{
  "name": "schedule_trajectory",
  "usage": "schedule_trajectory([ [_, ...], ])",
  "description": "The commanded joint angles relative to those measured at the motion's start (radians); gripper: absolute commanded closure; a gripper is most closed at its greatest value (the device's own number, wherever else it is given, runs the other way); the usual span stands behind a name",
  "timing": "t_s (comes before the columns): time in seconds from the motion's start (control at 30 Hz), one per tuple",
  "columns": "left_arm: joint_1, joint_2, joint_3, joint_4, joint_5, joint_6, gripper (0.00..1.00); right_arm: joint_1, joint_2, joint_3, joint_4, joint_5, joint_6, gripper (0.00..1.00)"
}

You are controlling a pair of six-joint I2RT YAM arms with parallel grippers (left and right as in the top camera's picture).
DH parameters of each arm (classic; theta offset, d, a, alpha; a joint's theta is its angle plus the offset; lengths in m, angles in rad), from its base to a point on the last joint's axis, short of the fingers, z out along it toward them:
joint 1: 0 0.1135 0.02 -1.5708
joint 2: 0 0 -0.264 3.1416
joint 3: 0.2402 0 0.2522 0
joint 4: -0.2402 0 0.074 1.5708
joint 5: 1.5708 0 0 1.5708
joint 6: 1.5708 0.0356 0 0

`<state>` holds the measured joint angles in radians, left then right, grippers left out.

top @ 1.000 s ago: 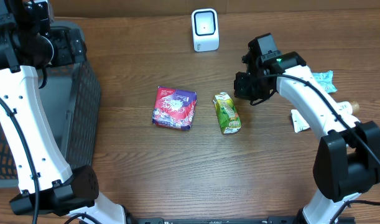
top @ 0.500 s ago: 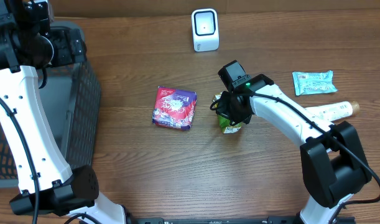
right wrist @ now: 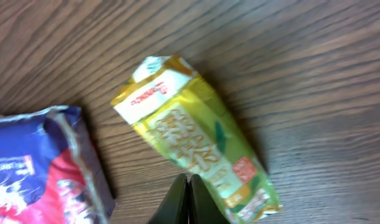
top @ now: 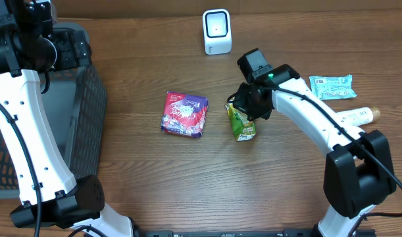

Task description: Scan the item barcode

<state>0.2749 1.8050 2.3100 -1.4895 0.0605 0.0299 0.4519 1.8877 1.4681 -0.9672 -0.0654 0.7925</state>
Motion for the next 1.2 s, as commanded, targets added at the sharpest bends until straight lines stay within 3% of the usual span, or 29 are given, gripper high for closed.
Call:
schedule_trajectory([
  [0.0,-0.007,-0.006,0.002,0.002,0.008,0.015,0.00,0.001,-0.012,-0.017,0.003,0.049,0.021,0.96],
  [0.67,-0.007,-0.006,0.002,0.002,0.008,0.015,0.00,0.068,-0.004,-0.154,0.140,0.048,0.102,0.96],
  [0.93,-0.007,-0.006,0.002,0.002,0.008,0.015,0.00,0.089,0.087,-0.177,0.190,-0.018,0.124,0.96],
  [1.17,-0.007,-0.006,0.002,0.002,0.008,0.015,0.00,0.074,0.028,-0.072,0.134,-0.016,-0.013,0.96],
])
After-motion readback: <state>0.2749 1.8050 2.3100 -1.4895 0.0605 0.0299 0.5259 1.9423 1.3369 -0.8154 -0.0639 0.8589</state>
